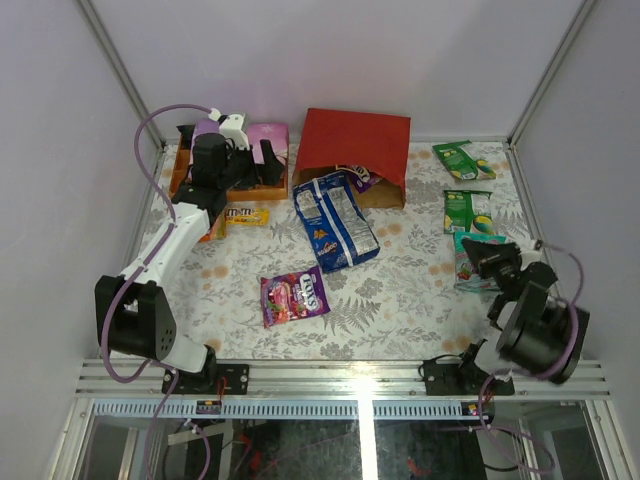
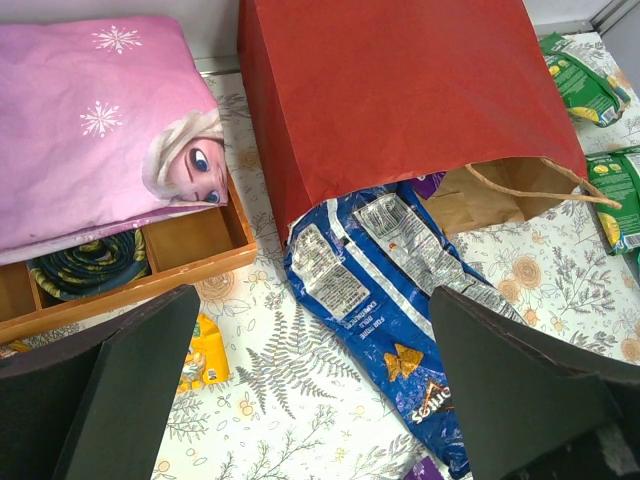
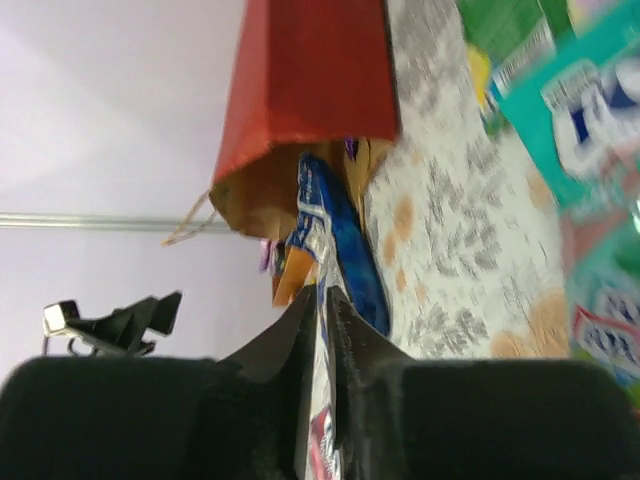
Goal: Take the snacks out of the paper bag
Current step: Adjust the snack at the center of the board.
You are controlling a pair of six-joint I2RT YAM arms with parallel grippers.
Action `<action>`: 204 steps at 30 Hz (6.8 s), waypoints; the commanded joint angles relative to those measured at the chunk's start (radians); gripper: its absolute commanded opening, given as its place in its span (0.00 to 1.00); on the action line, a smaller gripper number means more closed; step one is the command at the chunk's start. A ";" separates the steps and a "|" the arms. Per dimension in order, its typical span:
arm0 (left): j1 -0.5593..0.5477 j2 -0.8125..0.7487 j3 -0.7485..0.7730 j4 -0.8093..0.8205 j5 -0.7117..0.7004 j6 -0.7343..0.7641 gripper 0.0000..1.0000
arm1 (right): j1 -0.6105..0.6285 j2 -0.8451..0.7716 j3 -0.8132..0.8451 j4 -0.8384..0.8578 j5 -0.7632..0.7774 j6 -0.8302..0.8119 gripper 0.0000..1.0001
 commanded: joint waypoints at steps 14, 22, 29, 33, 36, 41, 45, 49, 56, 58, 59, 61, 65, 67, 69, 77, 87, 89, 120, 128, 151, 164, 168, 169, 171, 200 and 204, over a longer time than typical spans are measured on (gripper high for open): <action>0.010 -0.046 0.032 0.092 0.033 -0.142 1.00 | 0.272 -0.476 0.617 -1.315 0.534 -0.669 0.76; 0.011 -0.081 0.032 0.082 0.012 -0.166 1.00 | 0.628 -0.332 0.802 -1.545 0.796 -0.805 0.77; 0.011 -0.092 0.036 0.033 -0.107 -0.167 1.00 | 0.810 -0.361 0.872 -1.559 0.997 -0.881 0.98; 0.011 -0.107 -0.019 0.106 -0.117 -0.175 1.00 | 0.809 -0.500 0.725 -1.327 0.967 -0.791 0.99; 0.011 -0.090 -0.010 0.133 0.005 -0.173 1.00 | 0.808 -0.566 0.602 -1.158 0.957 -0.666 0.99; 0.013 -0.103 -0.101 0.328 0.321 -0.169 1.00 | 0.807 -0.486 0.653 -1.157 0.822 -0.692 0.98; 0.014 -0.155 -0.154 0.368 0.510 -0.096 1.00 | 0.811 -0.441 0.688 -1.189 0.784 -0.723 0.95; -0.004 -0.233 -0.164 0.241 0.660 0.082 1.00 | 0.820 -0.441 0.652 -1.155 0.770 -0.726 0.99; -0.072 -0.269 -0.169 0.151 0.710 0.192 1.00 | 0.912 -0.441 0.599 -1.110 0.862 -0.724 1.00; -0.072 -0.242 -0.165 0.212 0.631 0.105 1.00 | 0.973 -0.482 0.543 -1.035 0.940 -0.701 0.99; -0.072 -0.228 -0.157 0.222 0.579 0.080 1.00 | 0.995 -0.495 0.517 -1.000 0.964 -0.680 1.00; -0.072 -0.184 -0.125 0.226 0.459 0.026 1.00 | 1.031 -0.485 0.490 -0.921 0.970 -0.644 0.99; -0.069 -0.068 0.010 0.124 0.201 -0.037 1.00 | 1.184 -0.371 0.545 -0.898 1.033 -0.701 0.98; -0.065 -0.019 0.068 0.069 0.095 -0.062 1.00 | 1.262 -0.307 0.574 -0.891 1.109 -0.740 0.97; -0.058 0.013 0.093 0.041 0.007 -0.088 1.00 | 1.319 -0.244 0.610 -0.887 1.146 -0.772 0.96; -0.011 0.036 0.081 0.014 -0.068 -0.129 1.00 | 1.353 0.069 0.914 -1.144 1.197 -0.868 0.95; 0.017 0.037 0.060 0.017 -0.057 -0.116 1.00 | 1.353 0.346 1.059 -1.395 1.189 -0.947 0.72; 0.022 0.037 0.056 0.018 -0.057 -0.115 1.00 | 1.355 0.363 1.033 -1.407 1.163 -0.938 0.65; 0.055 -0.022 0.000 0.063 0.006 -0.144 1.00 | 1.091 -0.272 0.113 -0.713 0.743 0.123 0.74; 0.068 -0.020 -0.008 0.067 0.013 -0.145 1.00 | 1.113 -0.099 0.084 -0.560 0.793 0.266 0.66; 0.077 -0.021 -0.008 0.056 0.010 -0.138 1.00 | 1.146 0.168 0.114 -0.194 0.890 0.177 0.27; 0.076 -0.022 0.002 0.051 0.022 -0.137 1.00 | 1.146 -0.353 0.638 -1.278 0.793 -0.449 0.23; 0.076 -0.028 0.001 0.052 0.028 -0.139 1.00 | 1.144 -0.350 0.779 -1.383 0.722 -0.529 0.24; 0.076 -0.031 0.002 0.050 0.025 -0.138 1.00 | 1.143 -0.337 0.801 -1.401 0.697 -0.532 0.23; 0.076 -0.040 0.000 0.045 0.016 -0.134 1.00 | 1.143 -0.319 0.805 -1.394 0.648 -0.523 0.23; 0.074 -0.006 0.000 0.066 0.058 -0.139 1.00 | 1.143 -0.711 0.435 -1.529 0.876 -0.583 0.99; 0.056 -0.018 -0.006 0.083 0.064 -0.150 1.00 | 1.143 -0.625 0.563 -1.450 0.898 -0.698 0.94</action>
